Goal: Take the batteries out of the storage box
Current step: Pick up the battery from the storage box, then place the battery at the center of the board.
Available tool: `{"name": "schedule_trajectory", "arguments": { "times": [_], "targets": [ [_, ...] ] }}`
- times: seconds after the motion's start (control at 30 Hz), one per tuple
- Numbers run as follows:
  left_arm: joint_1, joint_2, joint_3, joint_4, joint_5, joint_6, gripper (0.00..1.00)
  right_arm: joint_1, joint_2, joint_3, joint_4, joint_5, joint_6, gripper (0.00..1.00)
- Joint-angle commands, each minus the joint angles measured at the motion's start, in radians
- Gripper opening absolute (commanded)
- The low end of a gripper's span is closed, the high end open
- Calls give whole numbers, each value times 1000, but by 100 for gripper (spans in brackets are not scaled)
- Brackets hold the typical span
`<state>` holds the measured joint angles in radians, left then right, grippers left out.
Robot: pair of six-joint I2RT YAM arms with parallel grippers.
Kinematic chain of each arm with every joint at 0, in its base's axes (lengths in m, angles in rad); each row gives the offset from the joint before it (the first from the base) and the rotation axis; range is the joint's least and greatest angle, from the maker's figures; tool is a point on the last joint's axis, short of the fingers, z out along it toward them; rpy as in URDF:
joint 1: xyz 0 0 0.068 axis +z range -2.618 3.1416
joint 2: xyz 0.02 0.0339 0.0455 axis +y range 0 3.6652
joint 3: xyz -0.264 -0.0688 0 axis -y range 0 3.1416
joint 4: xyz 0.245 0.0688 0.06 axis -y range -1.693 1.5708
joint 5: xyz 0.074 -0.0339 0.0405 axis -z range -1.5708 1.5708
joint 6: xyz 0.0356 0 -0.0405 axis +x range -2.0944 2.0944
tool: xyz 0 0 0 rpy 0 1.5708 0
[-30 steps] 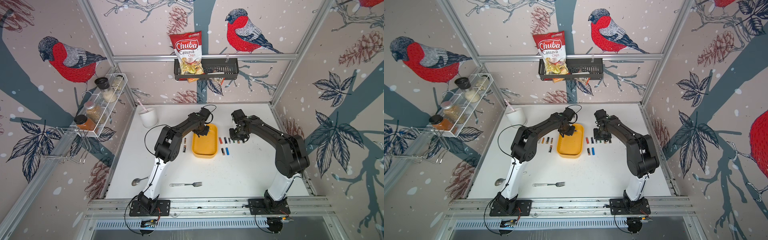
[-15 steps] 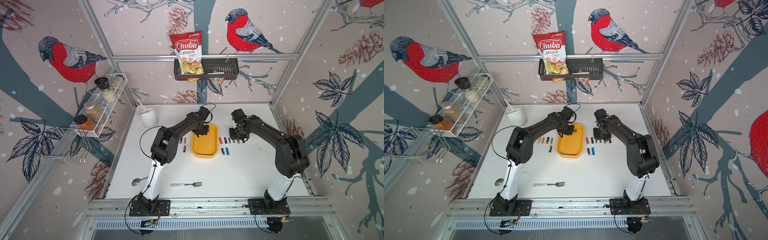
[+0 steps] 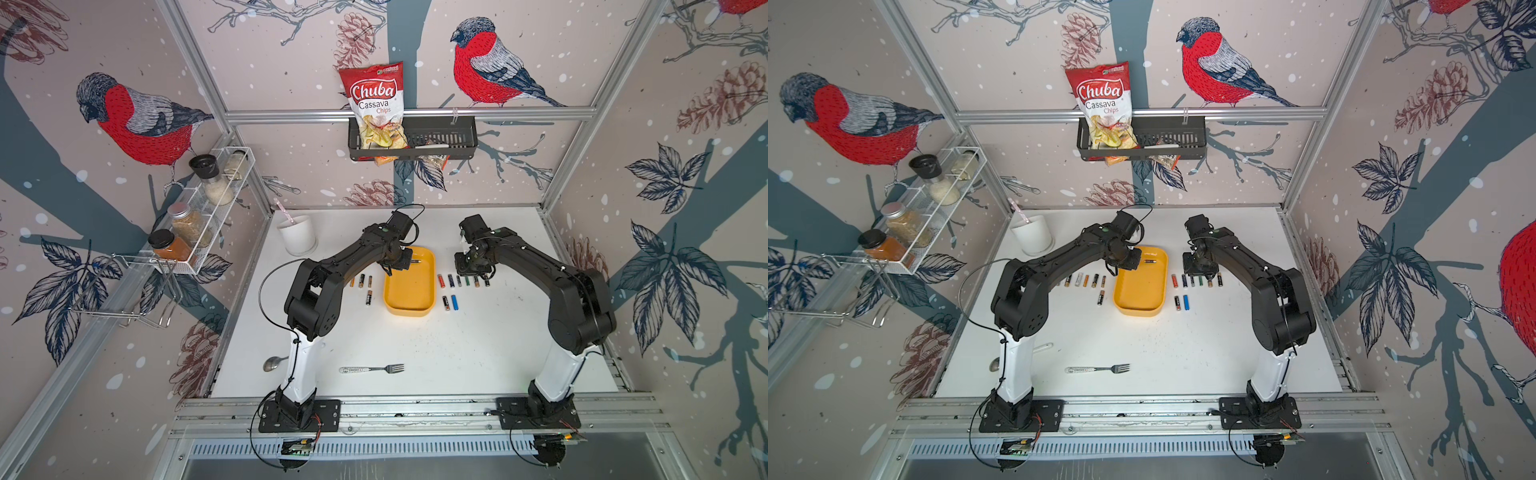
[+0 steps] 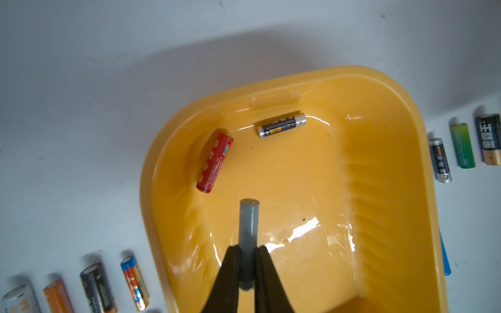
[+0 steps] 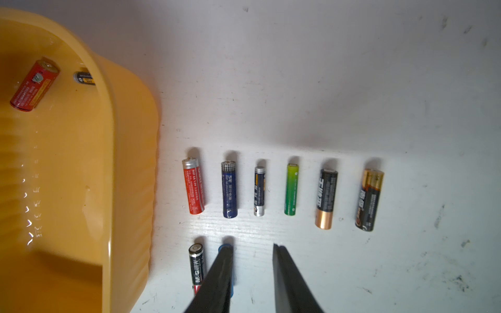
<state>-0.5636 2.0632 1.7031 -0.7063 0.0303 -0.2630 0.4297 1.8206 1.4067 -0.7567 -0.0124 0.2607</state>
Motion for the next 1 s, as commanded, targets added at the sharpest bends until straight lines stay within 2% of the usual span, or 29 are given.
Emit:
{"name": "schedule_trajectory", "arguments": {
  "times": [0.0,0.47,0.97],
  "targets": [
    [15,-50,-35,31,18,-18,15,6,6,19,-2,-8,-6,32],
    [118,-267,-260,52,3,-30,15,32,31,87,-13,-37,1,32],
    [169,-405,-518,119,11,-63,15,110,86,249,-84,-1,-4,32]
  ]
}}
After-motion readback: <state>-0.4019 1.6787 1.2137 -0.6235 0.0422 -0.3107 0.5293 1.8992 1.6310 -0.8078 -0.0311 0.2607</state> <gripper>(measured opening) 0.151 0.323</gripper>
